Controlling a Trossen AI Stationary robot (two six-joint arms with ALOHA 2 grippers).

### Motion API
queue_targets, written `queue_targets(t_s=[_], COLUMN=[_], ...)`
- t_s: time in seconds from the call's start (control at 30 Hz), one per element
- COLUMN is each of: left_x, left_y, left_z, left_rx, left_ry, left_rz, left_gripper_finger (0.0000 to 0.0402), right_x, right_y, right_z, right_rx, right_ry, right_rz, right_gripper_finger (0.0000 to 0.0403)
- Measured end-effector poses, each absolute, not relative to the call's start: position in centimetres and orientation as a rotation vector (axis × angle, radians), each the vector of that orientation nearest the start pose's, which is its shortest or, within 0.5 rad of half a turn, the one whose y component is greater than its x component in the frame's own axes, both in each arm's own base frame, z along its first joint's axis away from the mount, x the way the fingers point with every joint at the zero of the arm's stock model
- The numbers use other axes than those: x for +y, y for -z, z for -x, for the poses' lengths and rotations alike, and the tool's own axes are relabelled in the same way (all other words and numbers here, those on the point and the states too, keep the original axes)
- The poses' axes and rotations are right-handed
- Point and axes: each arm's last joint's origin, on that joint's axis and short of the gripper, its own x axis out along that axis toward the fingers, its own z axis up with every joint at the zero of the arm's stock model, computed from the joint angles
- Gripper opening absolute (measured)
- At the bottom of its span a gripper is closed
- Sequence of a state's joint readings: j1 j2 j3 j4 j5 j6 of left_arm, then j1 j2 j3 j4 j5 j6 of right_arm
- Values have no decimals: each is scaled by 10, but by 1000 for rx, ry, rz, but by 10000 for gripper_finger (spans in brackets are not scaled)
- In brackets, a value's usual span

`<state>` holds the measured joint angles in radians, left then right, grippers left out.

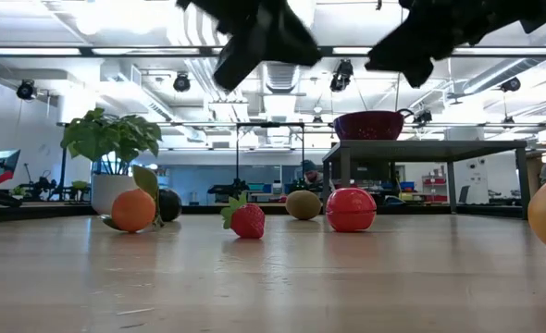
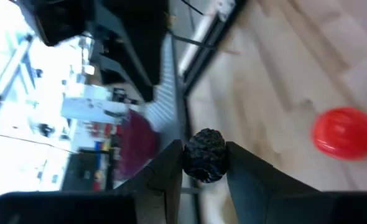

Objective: Pick & Place Fruit
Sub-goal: Put the blackberry into the violet strainer bowl on the shelf

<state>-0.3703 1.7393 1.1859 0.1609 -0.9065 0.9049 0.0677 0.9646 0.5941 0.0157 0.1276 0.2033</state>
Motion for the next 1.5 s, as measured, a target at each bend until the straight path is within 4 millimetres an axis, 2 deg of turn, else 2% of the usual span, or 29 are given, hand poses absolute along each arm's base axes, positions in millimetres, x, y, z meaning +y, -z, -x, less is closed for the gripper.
queue_targets(t_s=[0.2,0.37,0.57,0.7,1.07,1.5], left_x=[-118,-118,-117,-109,-84,-80], left_y=[-275,-283,-294,-302,-307,-306], left_z=[-373,-376,-380,-384,-393,-395], left_rx=[485,441,325,221,140,113], left_ry=[-377,-351,-314,-306,-284,-256], left_rz=[-1213,-1302,-1396,-1406,-1362,-1348], left_gripper_finger=[111,111,111,111,110,110], right_x=[21,29,34,34,35,34], right_y=[-262,-270,-274,-276,-280,-280], right_z=[-212,-213,-213,-213,-213,-213], right_rx=[279,199,159,133,89,21], right_ry=[-50,-137,-172,-174,-180,-181], right_rz=[-182,-188,-171,-165,-118,-90], right_gripper_finger=[151,162,176,182,180,143])
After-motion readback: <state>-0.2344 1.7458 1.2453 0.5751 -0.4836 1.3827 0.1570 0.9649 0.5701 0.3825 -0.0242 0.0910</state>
